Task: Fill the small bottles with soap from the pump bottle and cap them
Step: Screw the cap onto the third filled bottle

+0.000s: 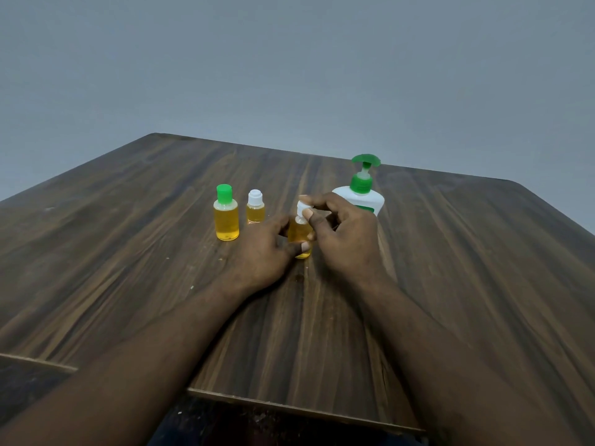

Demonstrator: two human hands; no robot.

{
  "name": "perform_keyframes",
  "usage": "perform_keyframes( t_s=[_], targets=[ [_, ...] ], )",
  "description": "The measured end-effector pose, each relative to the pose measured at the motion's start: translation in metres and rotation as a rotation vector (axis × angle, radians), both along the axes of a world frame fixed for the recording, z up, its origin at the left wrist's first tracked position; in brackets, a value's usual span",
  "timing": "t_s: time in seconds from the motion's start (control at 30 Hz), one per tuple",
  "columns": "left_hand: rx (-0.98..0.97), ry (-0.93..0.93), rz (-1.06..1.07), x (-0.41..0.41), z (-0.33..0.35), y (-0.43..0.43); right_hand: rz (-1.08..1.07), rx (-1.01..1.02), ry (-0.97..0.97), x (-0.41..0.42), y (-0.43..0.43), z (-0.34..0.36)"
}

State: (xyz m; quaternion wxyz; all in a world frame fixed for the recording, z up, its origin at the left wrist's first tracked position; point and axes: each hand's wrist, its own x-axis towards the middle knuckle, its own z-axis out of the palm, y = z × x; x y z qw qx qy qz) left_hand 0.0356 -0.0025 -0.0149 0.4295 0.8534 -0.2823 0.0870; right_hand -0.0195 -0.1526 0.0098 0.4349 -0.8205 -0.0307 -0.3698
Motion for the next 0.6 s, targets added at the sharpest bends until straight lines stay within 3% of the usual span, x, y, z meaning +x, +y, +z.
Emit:
perform_keyframes(
  t_s=[0.1,0.23,0.43,0.6],
  targets=[
    [0.011,-0.022,0.021,0.000,-0.001,0.000,-0.052,0.052,-0.014,-0.001,0.001,0.000],
    [0.030,-0.028,0.025,-0.001,-0.002,0.000,-0.143,-0.047,-0.041,-0.007,0.003,0.000],
    [0.046,-0.029,0.035,0.001,-0.002,-0.002,-0.019,-0.082,0.073,-0.012,0.006,0.002],
    [0.014,-0.005,0.045,0.000,-0.002,-0.001,-0.187,0.016,-0.093,-0.014,0.001,0.000]
  ],
)
